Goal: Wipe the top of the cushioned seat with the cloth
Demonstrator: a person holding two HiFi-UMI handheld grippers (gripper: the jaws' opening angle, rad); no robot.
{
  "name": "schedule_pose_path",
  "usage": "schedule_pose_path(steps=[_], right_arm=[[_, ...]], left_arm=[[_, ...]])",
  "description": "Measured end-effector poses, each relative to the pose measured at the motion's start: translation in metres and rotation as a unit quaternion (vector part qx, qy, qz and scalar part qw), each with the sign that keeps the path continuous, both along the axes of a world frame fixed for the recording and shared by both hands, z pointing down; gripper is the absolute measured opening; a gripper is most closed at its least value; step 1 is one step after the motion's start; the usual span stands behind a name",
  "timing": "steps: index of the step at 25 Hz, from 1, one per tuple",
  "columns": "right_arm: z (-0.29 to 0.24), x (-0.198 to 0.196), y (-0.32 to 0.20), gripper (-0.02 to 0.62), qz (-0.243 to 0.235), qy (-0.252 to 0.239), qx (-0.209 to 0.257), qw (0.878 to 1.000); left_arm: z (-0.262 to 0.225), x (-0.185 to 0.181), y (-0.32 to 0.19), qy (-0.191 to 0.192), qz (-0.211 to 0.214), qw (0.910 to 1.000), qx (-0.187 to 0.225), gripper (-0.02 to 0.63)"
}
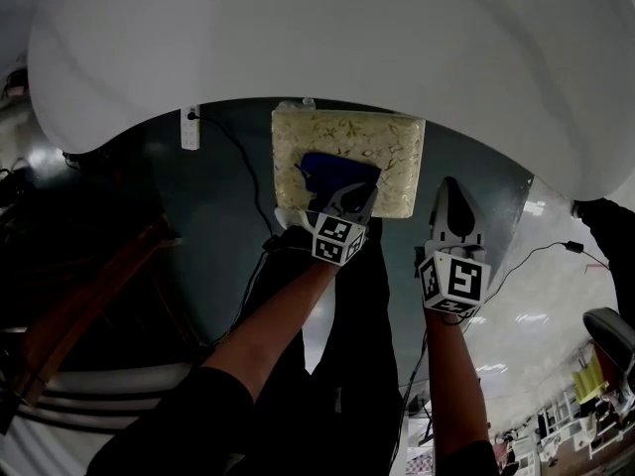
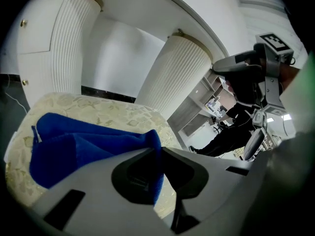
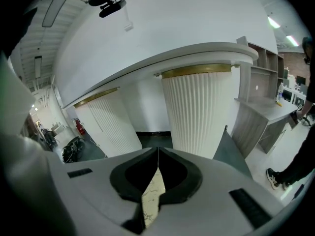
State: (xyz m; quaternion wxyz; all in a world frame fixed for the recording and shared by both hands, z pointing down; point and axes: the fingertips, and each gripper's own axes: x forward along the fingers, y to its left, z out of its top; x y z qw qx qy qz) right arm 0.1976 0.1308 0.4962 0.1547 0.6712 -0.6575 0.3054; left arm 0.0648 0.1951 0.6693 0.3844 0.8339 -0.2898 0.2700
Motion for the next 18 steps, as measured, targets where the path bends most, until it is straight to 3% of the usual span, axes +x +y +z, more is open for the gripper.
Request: schedule_pose_path(steps=[9, 13, 18], right_arm=[[0.004, -0.003, 0.005, 0.038, 0.008, -0.021, -0.009, 1.0], [0.009, -0.002, 0.011, 0.038, 0.013, -0.027, -0.013, 0.999], [0.007, 0.002, 0.014, 0.038, 0.018, -0.029, -0.017, 0.999]], left_arm=[[0.001, 0.029, 0.008, 0.006, 0.02, 0.9998, 0.004, 0.049], [0.003, 0.038, 0.01, 0.008, 0.012, 0.9998, -0.011, 0.049], [-0.002, 0.064, 0.019, 0.02, 0.033, 0.999, -0.024, 0.049]])
